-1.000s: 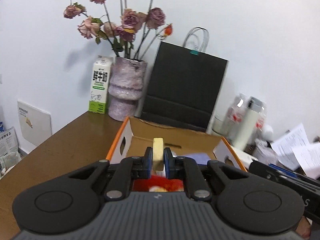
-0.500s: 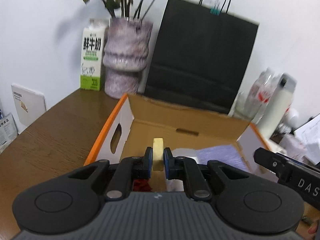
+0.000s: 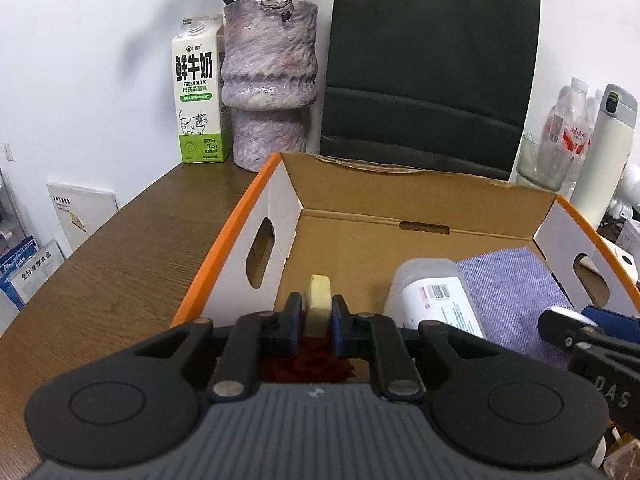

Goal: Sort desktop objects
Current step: 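Carry the yellow block and white cap into the box and release both, then grasp the white tissue with the left gripper while the right grasps the wrapped snack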

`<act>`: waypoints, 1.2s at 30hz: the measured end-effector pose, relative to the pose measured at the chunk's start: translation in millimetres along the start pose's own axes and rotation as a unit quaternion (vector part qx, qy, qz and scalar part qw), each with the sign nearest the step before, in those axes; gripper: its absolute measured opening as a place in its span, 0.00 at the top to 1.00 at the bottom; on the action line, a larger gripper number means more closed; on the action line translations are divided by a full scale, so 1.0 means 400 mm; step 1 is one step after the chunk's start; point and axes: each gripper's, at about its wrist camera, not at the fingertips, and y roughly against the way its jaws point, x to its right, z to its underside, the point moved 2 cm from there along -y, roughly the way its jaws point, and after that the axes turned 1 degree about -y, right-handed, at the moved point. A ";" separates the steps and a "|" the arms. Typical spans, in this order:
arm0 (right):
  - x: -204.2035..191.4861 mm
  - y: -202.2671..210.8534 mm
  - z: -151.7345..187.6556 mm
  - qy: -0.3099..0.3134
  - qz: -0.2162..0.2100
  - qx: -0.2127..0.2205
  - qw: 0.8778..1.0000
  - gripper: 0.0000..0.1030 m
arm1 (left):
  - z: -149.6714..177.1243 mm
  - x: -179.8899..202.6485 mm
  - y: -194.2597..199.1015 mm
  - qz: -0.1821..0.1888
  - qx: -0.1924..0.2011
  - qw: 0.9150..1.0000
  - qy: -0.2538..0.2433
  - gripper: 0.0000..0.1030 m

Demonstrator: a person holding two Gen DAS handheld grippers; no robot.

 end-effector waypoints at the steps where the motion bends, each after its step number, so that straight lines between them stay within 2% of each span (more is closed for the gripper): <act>1: 0.001 -0.003 0.001 0.000 0.001 -0.005 1.000 0.62 | 0.000 0.000 0.000 0.001 -0.001 1.000 0.000 0.81; 3: 0.004 -0.010 0.004 -0.002 0.003 -0.015 1.000 0.52 | -0.001 0.005 0.003 0.005 -0.003 1.000 -0.003 0.71; 4: 0.009 -0.011 0.004 -0.005 0.005 -0.017 1.000 0.37 | -0.001 0.009 0.007 0.005 -0.002 1.000 -0.007 0.66; 5: 0.012 -0.012 0.004 -0.007 0.008 -0.017 1.000 0.24 | -0.001 0.013 0.011 0.002 -0.001 1.000 -0.010 0.52; 6: 0.014 -0.010 0.004 -0.009 0.007 -0.016 1.000 0.20 | -0.002 0.017 0.015 -0.004 0.001 1.000 -0.010 0.34; 8: 0.019 -0.004 0.000 -0.013 0.001 -0.014 1.000 0.17 | -0.005 0.017 0.027 -0.012 0.013 1.000 -0.009 0.17; 9: 0.020 -0.001 -0.002 -0.015 -0.002 -0.014 1.000 0.16 | -0.010 0.016 0.031 -0.014 0.016 1.000 -0.009 0.11; 11: 0.023 0.004 -0.007 -0.019 -0.006 -0.013 1.000 0.05 | -0.016 0.010 0.041 -0.015 0.020 1.000 0.001 0.03; 12: 0.028 0.008 -0.009 -0.023 -0.006 -0.013 1.000 0.04 | -0.020 0.006 0.045 -0.012 0.022 1.000 0.005 0.00; 14: 0.042 0.015 -0.016 -0.035 -0.010 -0.011 0.999 0.00 | -0.025 0.003 0.051 -0.002 0.021 1.000 0.012 0.00; 17: 0.056 0.025 -0.025 -0.051 -0.019 -0.008 0.998 0.00 | -0.028 0.009 0.063 -0.005 0.023 1.000 0.009 0.00; 20: 0.051 0.033 -0.029 -0.045 -0.016 -0.004 0.999 0.00 | -0.030 0.017 0.074 -0.021 0.033 0.999 0.000 0.00; 24: 0.042 0.054 -0.037 -0.036 -0.016 0.004 0.999 0.00 | -0.035 0.007 0.095 -0.017 0.036 0.999 0.013 0.00; 31: 0.036 0.194 -0.042 -0.018 -0.034 0.048 0.998 0.00 | -0.021 -0.032 0.224 0.002 0.070 0.997 0.038 0.00; 33: 0.038 0.242 -0.030 -0.010 -0.039 0.060 0.997 0.00 | 0.004 -0.043 0.268 0.002 0.086 0.995 0.041 0.00; 36: 0.047 0.302 0.000 0.001 -0.046 0.069 0.997 0.00 | 0.052 -0.050 0.310 0.012 0.085 0.996 0.036 0.00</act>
